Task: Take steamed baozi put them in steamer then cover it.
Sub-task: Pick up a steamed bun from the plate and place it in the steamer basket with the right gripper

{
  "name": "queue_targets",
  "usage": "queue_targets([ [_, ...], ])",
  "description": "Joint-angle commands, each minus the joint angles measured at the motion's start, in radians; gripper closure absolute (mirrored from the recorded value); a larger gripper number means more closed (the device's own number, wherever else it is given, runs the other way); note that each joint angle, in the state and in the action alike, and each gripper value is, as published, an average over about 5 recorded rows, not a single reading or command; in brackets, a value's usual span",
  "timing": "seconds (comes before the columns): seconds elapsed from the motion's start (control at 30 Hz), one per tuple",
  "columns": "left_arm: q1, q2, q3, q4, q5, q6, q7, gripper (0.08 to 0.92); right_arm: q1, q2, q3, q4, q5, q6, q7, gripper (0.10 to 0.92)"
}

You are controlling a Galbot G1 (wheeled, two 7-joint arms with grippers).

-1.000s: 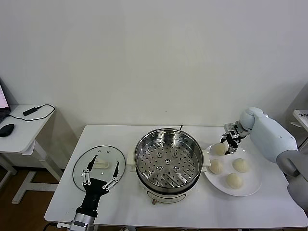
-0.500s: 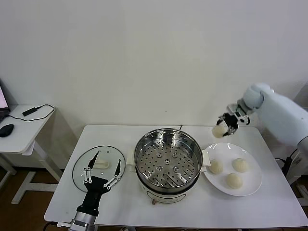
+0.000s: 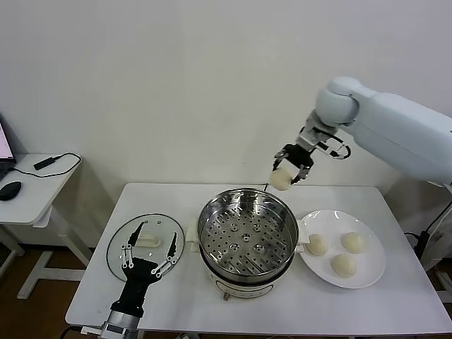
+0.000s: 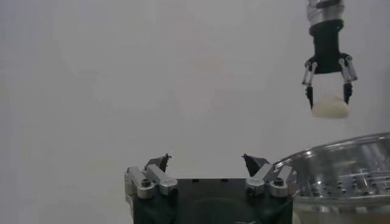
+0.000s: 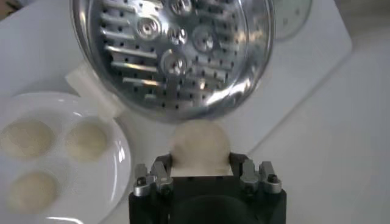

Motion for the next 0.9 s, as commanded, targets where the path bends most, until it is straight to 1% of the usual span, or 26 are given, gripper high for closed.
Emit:
queue_targets([
  [0.03,0.001,0.001,-0.006,-0.003,-0.002,-0.003,-0.001,0.177,-0.067,0.091,-0.034,0.081,-0.097,0.044,-0.008,0.383],
  [0.23,-0.001,0.001,-0.012,-0.001,-0.004,-0.005,-0.002,0.177,-0.142,0.129,-0.019,0.031,-0.151,0.074,-0.001,0.389],
  [0.63,-0.006,-0.001,-0.015,0.006,-0.006,-0.009,-0.003,0.177,-0.192,0.195,0.009,-0.074,-0.254,0.127,0.034,0.389],
  [0.9,-0.006,0.0,-0.018,0.012,-0.007,-0.018,-0.003,0.177,-0.206,0.235,0.024,-0.109,-0.299,0.164,0.047,0.386],
])
